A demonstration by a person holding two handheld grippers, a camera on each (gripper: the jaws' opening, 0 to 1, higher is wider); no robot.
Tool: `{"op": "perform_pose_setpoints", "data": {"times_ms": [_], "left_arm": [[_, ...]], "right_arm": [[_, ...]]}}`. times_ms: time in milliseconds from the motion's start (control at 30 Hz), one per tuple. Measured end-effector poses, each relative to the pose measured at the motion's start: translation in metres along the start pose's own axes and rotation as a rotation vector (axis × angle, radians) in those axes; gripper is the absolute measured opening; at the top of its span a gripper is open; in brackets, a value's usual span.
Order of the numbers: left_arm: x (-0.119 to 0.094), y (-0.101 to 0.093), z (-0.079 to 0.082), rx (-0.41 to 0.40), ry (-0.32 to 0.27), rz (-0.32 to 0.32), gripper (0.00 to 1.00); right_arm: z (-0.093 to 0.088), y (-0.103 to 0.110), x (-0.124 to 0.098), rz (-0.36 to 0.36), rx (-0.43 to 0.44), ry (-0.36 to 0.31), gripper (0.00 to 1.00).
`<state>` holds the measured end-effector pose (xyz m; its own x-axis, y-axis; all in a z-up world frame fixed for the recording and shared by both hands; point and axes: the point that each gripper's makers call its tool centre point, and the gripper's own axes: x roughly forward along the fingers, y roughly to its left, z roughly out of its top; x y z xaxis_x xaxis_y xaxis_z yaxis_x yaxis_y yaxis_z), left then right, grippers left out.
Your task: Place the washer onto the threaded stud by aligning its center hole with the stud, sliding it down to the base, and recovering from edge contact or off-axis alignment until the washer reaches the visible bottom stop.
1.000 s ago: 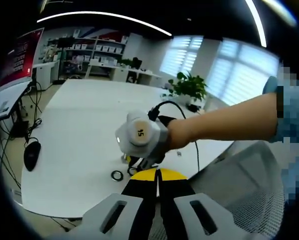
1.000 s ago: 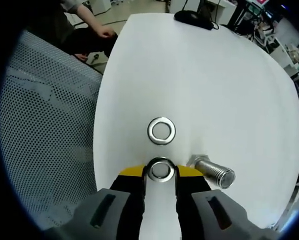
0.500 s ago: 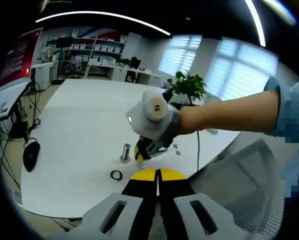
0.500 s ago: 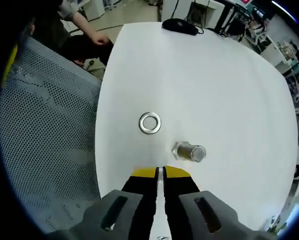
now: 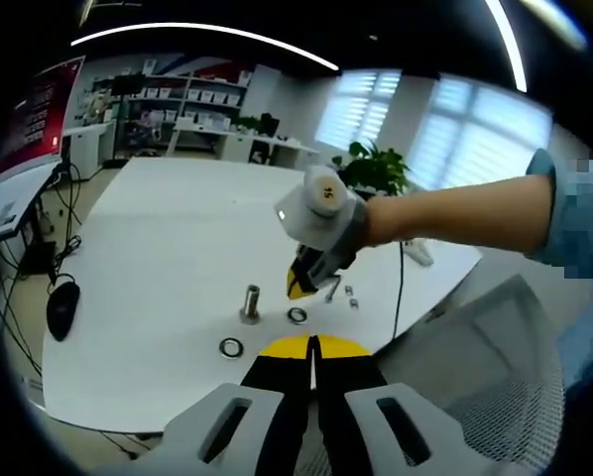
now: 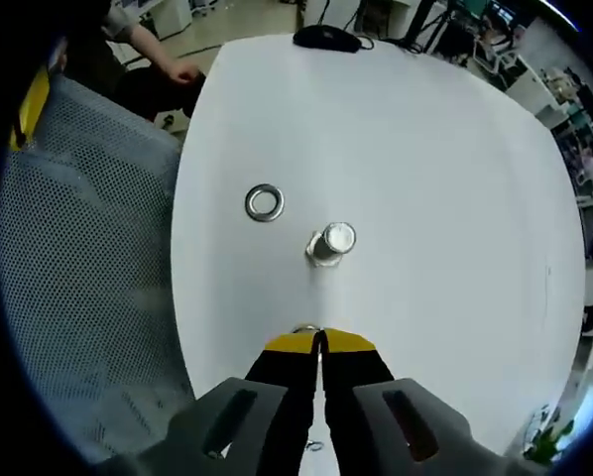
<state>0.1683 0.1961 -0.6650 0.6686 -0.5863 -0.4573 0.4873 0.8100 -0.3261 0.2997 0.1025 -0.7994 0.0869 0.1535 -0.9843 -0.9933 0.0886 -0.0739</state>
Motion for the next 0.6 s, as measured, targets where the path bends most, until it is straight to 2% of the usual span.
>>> {"op": "perform_pose_setpoints", "data": {"times_ms": [133,267,433,533,600], "left_arm": [[0.0,0.0,0.0,0.001,0.0,0.002,0.0],[0.0,0.001,0.0,-0.001,0.0,0.004,0.0],[0.0,0.001,0.0,-0.003,0.0,0.007,0.0],[0.0,0.001,-0.001,-0.004,0.003,0.008,0.0],[0.0,0.002,0.0,-0.005,-0.002,0.01,0.0]], "right_arm": [[-0.013,0.004,0.005,0.014,0.013,0.027,0.14],[-0.018,0.007,0.013,0.023,0.012,0.03,0.22],[-0.023,0.015,0.025,0.031,-0.004,0.039,0.28],[-0.026,0.014,0.032,0.023,-0.043,0.046,0.29],[-0.027,0.014,0.035,0.032,-0.039,0.048,0.3]]}}
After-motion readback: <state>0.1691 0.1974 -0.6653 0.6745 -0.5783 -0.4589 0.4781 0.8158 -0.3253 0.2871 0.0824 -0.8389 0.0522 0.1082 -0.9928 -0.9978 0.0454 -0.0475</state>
